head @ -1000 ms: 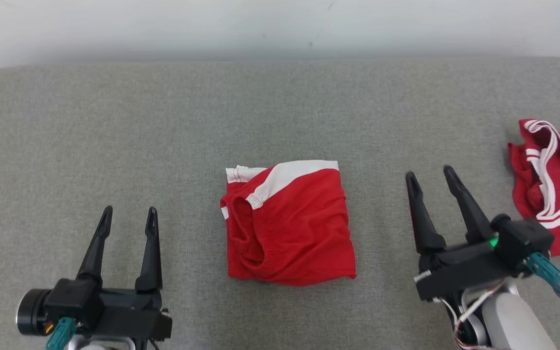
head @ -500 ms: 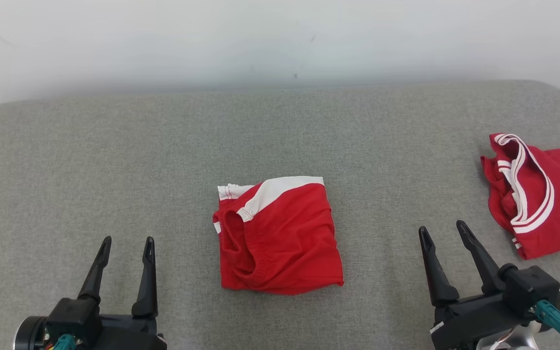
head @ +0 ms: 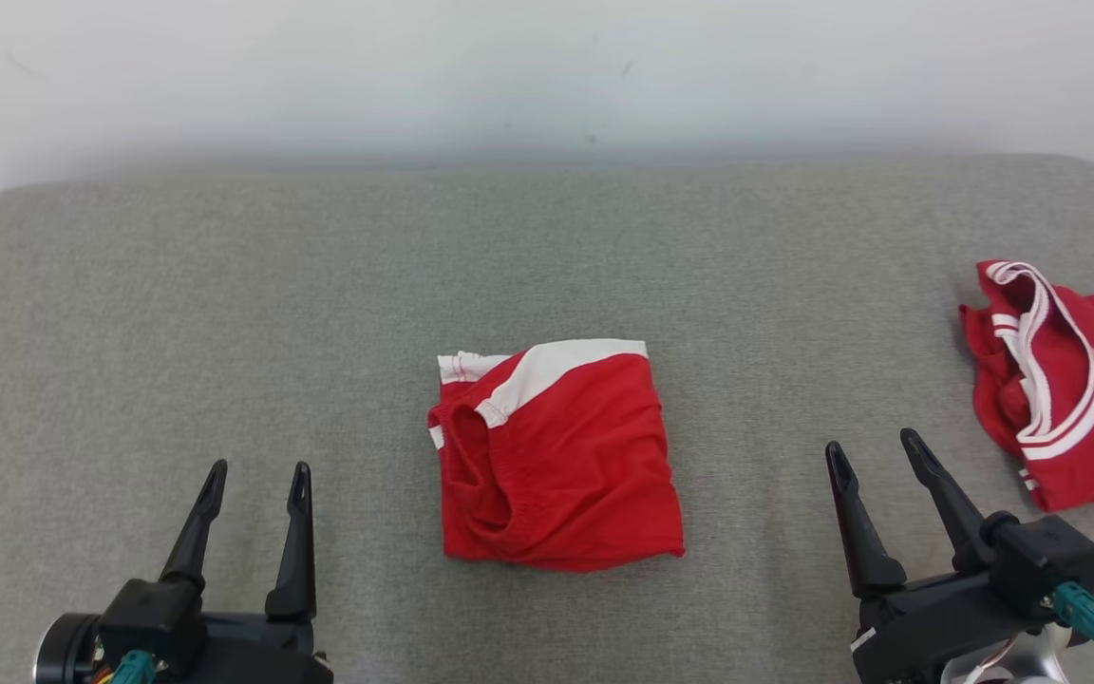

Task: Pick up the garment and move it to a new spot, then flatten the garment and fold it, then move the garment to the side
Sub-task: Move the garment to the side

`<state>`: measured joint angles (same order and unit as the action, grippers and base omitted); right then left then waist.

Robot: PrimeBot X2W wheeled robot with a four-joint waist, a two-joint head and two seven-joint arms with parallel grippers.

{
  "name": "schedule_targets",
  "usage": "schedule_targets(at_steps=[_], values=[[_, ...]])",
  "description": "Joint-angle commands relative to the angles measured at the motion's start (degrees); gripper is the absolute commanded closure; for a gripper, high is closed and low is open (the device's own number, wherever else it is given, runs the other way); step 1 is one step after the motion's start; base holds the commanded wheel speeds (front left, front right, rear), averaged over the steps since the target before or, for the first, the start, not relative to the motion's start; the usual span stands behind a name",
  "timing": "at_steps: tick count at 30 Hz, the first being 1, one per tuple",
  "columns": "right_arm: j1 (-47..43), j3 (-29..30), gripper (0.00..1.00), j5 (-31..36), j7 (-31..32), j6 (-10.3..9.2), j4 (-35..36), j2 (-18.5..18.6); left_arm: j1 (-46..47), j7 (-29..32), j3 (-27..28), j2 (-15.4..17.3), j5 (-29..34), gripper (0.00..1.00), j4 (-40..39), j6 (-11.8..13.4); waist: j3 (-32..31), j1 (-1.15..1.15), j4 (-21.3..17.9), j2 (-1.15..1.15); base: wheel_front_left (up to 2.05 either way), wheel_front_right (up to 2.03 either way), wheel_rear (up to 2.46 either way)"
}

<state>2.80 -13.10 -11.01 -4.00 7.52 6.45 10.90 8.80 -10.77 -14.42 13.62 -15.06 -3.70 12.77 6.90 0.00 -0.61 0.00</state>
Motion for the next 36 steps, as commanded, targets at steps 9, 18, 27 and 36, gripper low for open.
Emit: schedule_targets(at_steps=[9, 18, 27, 36], values=[[4.2, -4.5, 0.0, -1.6, 2.4, -0.07, -5.1, 3.4, 2.8, -1.5, -1.6, -1.4, -0.2, 0.0, 0.5, -0.5, 4.4, 0.0, 5.5, 0.0, 0.0, 0.0, 0.0], [9.5, -10.2, 0.0, -4.5, 2.7, -0.07, -13.7, 5.0, 5.1, -2.9, -3.0, -3.1, -0.4, 0.0, 2.5, -1.4, 8.3, 0.0, 9.6, 0.0, 0.0, 0.0, 0.0], [15.4, -15.6, 0.0, -8.4, 3.0, -0.07, -23.0, 4.6, 6.7, -3.8, -3.5, -4.3, -0.1, 0.0, 4.1, -1.7, 10.1, 0.0, 10.8, 0.0, 0.0, 0.0, 0.0], [16.5, -18.6, 1.0, -11.8, 4.4, -0.08, -24.0, 5.5, 7.8, -4.1, -3.0, -4.0, 0.3, 0.0, 4.4, -1.7, 10.1, 0.0, 9.3, 0.0, 0.0, 0.0, 0.0]])
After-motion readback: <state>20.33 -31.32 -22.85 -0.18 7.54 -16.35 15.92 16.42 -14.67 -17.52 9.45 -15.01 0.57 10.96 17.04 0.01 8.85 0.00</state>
